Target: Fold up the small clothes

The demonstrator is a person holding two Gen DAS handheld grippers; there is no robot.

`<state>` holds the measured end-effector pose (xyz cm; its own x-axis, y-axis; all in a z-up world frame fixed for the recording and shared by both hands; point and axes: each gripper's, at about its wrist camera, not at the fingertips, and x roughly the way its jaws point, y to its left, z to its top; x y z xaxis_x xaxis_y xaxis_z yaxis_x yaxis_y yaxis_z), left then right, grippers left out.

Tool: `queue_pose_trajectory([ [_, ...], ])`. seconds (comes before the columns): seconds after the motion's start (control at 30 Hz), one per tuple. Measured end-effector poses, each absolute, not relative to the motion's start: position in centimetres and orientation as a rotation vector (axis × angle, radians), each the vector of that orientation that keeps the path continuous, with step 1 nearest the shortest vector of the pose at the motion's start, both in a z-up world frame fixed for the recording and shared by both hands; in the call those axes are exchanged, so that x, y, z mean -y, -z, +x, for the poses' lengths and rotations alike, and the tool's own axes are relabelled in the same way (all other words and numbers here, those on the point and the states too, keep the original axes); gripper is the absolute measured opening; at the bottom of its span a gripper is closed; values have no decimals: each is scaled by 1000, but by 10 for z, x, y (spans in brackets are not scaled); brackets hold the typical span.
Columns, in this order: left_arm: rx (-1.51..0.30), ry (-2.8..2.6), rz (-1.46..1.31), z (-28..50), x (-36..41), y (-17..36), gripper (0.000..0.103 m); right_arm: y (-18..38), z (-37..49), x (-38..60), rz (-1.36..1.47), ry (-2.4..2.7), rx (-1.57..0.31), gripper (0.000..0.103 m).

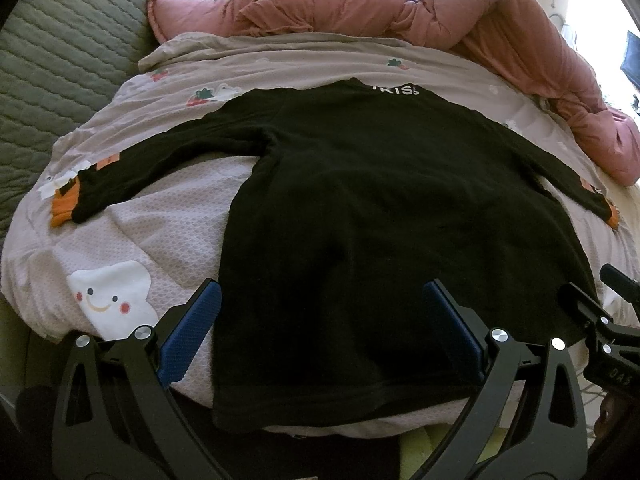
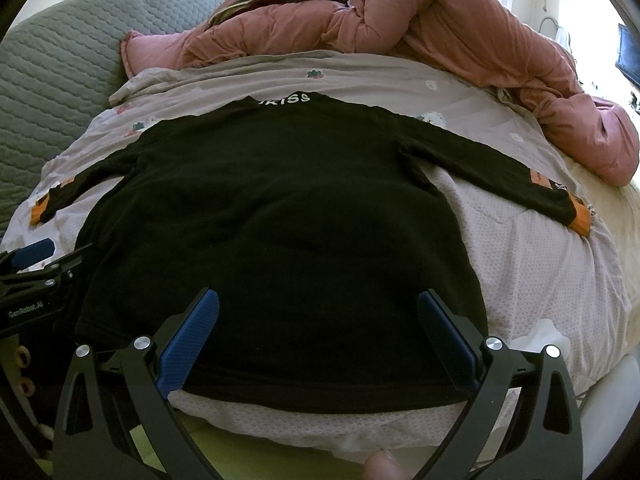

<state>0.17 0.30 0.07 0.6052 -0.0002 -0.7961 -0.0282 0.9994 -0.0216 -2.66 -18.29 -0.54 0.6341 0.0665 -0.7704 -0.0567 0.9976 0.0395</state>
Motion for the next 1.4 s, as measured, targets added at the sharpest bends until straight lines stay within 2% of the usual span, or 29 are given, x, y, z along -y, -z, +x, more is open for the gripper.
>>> queue_pose_trajectory([
  [0.8,-929,-22,-15,6,-14,0,94,5,-20,193,33,-63,-872,99],
  [1.4,-923,-37,-12,51,-6,-9,94,-1,19,230,46,14,-824,99],
])
